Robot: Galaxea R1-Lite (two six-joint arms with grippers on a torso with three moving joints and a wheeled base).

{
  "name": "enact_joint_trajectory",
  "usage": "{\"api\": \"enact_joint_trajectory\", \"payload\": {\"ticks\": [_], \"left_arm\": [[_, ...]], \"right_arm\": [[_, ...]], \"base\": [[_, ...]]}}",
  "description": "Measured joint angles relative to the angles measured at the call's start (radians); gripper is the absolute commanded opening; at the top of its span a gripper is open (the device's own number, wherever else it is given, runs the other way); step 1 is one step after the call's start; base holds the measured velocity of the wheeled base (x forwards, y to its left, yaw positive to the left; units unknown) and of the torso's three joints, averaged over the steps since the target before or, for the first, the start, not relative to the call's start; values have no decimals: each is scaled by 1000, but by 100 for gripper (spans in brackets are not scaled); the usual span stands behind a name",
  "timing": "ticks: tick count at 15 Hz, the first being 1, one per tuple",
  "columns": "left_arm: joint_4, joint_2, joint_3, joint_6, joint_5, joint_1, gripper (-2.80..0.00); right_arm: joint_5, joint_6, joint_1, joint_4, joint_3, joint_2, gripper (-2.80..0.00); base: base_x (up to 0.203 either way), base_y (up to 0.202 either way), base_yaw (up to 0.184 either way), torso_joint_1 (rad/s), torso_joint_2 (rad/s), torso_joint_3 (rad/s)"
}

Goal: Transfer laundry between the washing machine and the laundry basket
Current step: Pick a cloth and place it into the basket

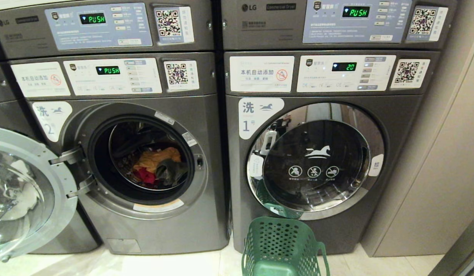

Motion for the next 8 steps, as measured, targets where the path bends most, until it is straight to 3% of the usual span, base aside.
{"api": "enact_joint_trajectory", "payload": {"ticks": [2, 4, 8], "left_arm": [[16, -271, 252, 60, -21, -244, -280], [99, -530, 453, 108, -16, -405, -280], [439, -994, 583, 143, -13, -530, -280]], "right_arm": [[0, 0, 0, 0, 0, 0, -280], [0, 0, 0, 0, 0, 0, -280], [0, 0, 0, 0, 0, 0, -280]], "base": [[0, 0, 0, 0, 0, 0], [0, 0, 0, 0, 0, 0], [0, 0, 0, 0, 0, 0]]}}
